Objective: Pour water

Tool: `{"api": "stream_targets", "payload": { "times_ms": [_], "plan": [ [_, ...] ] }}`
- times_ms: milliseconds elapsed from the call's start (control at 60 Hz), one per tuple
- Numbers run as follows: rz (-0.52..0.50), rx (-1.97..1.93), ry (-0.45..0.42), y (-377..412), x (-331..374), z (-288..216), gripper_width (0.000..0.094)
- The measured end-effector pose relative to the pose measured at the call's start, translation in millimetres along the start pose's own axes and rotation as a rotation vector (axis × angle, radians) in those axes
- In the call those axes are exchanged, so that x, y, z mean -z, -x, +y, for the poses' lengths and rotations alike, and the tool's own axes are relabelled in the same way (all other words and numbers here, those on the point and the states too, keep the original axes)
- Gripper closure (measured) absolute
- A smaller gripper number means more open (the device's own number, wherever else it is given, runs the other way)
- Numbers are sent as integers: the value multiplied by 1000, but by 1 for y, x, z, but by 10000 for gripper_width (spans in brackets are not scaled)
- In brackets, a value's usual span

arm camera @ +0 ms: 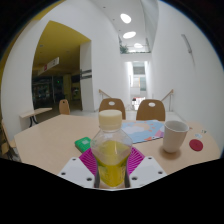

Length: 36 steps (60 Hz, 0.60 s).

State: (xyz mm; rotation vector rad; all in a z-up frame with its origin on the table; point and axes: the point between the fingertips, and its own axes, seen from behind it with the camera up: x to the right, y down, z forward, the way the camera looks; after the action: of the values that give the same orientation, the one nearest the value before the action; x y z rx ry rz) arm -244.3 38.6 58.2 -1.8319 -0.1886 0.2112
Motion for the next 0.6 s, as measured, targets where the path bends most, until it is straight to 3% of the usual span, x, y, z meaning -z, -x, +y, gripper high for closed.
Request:
{"api": "stream_targets", "payload": {
  "times_ms": [133, 400, 600],
  "plan": [
    [-38, -116, -1, -3, -6, -5, 591],
    [-297, -1029, -167, -19, -32, -118, 586],
    [-359, -1557, -162, -74, -59, -121, 576]
  ]
}}
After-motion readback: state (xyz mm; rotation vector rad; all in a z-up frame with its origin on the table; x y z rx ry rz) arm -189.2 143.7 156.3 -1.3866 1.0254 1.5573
